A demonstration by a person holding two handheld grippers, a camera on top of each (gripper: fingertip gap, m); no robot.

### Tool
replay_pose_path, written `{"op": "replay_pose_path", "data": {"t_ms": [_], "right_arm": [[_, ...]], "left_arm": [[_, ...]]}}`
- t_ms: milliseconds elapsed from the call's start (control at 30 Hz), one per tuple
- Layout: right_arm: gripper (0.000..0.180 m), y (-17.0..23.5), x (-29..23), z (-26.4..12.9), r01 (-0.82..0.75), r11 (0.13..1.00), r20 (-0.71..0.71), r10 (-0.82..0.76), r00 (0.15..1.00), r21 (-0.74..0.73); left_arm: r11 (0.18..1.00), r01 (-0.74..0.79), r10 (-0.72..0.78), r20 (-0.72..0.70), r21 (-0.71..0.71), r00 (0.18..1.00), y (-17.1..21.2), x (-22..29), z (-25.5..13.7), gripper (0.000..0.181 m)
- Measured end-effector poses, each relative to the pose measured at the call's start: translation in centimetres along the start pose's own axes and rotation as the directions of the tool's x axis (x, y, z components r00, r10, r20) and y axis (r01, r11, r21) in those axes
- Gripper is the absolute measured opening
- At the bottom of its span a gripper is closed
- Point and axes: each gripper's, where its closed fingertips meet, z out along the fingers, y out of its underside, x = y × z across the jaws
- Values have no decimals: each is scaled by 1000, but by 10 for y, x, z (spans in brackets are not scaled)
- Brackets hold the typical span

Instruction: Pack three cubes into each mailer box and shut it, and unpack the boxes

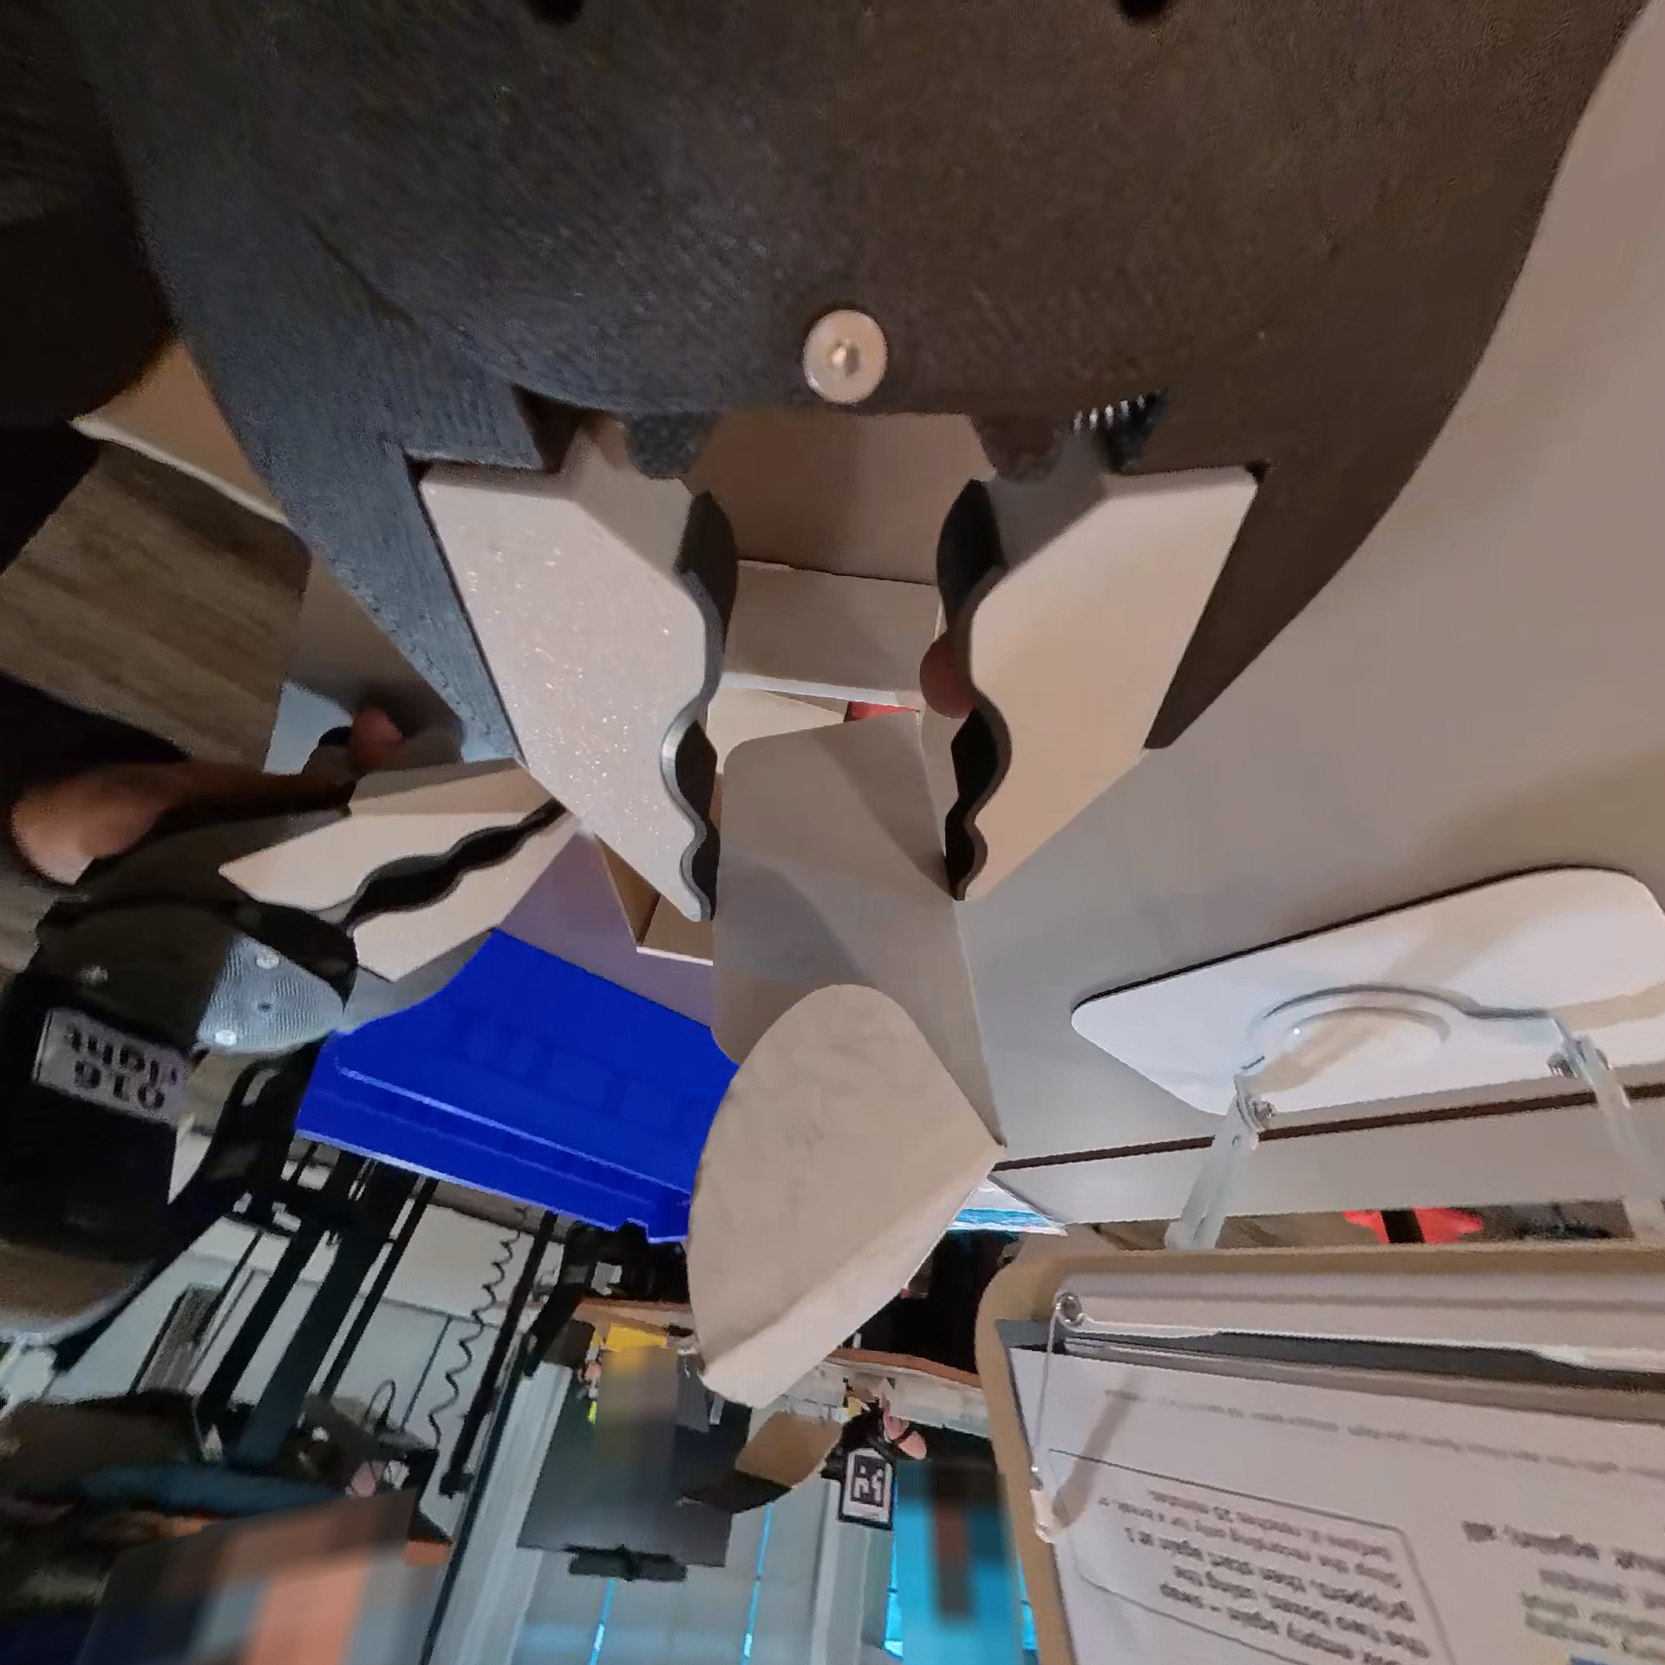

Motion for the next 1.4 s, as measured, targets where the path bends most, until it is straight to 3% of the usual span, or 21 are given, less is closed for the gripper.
{"op": "replay_pose_path", "data": {"t_ms": [167,333,467,700,900,967,1133,1267,1400], "right_arm": [[2,-1,-3,1,12,1000,9,-12,1000,-3],[42,-10,-11,5,-164,986,119,165,979,-16],[51,-22,-5,11,-228,972,123,234,964,-63],[66,-18,12,40,-149,930,9,161,987,-336],[58,-1,2,59,-149,858,11,177,984,-492],[49,-1,-1,59,-156,859,25,193,981,-488],[46,-5,2,52,-146,864,34,185,982,-481],[46,-37,2,26,-199,899,88,251,964,-391],[46,-82,27,-34,-256,932,66,281,957,-255]], "left_arm": [[991,133,-133,-20,5,991,-2,-7,-4,50],[985,173,-173,-26,-6,985,-2,-7,-6,50],[981,196,-196,-34,-10,980,-1,-6,-7,50],[983,185,-186,-43,-15,982,0,-5,-10,49],[991,137,-137,-44,-7,990,1,-3,-11,49],[990,140,-140,-47,-4,989,0,-3,-12,49],[989,146,-146,-53,-3,988,1,-4,-12,49],[992,128,-128,-49,-2,991,1,-3,-12,49],[993,120,-120,-55,-1,991,1,-2,-12,49]]}}
